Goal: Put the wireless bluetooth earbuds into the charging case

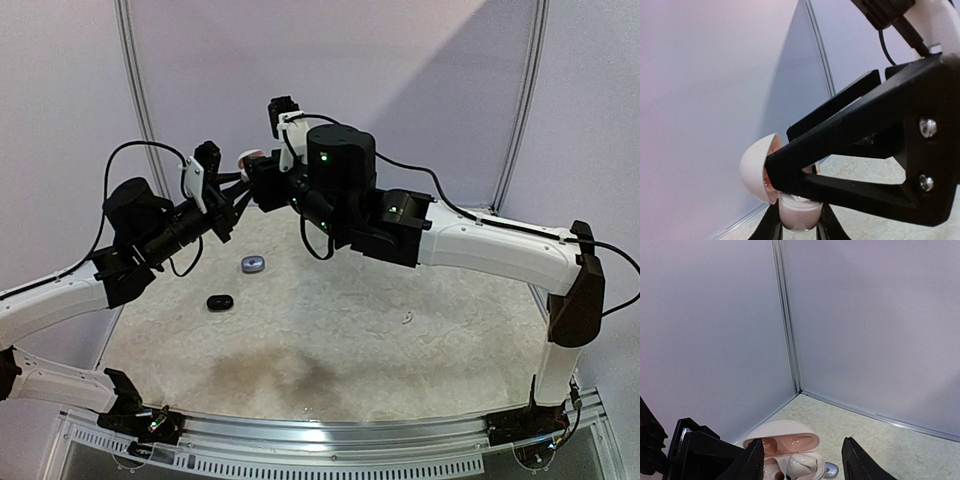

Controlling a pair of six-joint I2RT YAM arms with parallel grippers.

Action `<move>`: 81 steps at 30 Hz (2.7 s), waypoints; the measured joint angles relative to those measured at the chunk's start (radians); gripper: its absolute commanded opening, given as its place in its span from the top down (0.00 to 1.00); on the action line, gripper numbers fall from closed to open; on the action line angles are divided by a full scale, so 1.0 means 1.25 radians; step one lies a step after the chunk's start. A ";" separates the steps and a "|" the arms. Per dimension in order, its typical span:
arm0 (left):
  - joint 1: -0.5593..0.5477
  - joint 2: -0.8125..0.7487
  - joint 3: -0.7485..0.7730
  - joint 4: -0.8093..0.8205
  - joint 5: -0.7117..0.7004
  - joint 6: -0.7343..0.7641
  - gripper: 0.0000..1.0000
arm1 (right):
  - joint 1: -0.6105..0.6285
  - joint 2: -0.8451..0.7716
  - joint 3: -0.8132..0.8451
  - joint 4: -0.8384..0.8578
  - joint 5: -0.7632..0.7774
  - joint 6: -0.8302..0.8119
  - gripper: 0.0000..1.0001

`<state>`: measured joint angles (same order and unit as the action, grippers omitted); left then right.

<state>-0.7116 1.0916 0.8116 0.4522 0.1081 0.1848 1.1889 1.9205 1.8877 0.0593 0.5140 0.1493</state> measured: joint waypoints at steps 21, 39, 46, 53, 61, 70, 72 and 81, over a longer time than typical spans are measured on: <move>0.001 -0.016 0.002 -0.074 0.045 -0.085 1.00 | -0.007 -0.173 -0.002 -0.126 -0.127 -0.034 0.30; 0.011 -0.012 0.021 -0.092 0.272 -0.146 1.00 | -0.052 -0.284 -0.007 -0.438 -0.298 -0.007 0.34; 0.012 -0.030 0.021 -0.114 0.303 -0.152 1.00 | -0.055 -0.284 0.027 -0.504 -0.321 0.009 0.49; 0.017 -0.053 0.021 -0.107 0.343 -0.145 1.00 | -0.055 -0.284 0.028 -0.548 -0.388 0.014 0.64; 0.020 -0.042 0.021 -0.105 0.411 -0.118 1.00 | -0.056 -0.282 0.028 -0.559 -0.484 0.014 0.73; 0.021 -0.037 0.022 -0.106 0.457 -0.109 1.00 | -0.056 -0.208 0.068 -0.536 -0.558 -0.003 0.76; 0.021 -0.037 0.022 -0.106 0.460 -0.108 1.00 | -0.056 -0.193 0.068 -0.536 -0.564 -0.004 0.73; 0.022 -0.037 0.022 -0.106 0.463 -0.107 1.00 | -0.056 -0.175 0.068 -0.537 -0.562 -0.006 0.85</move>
<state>-0.6842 1.0458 0.8391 0.3202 0.6872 0.0505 1.1191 1.7016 1.9724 -0.6117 -0.1879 0.1413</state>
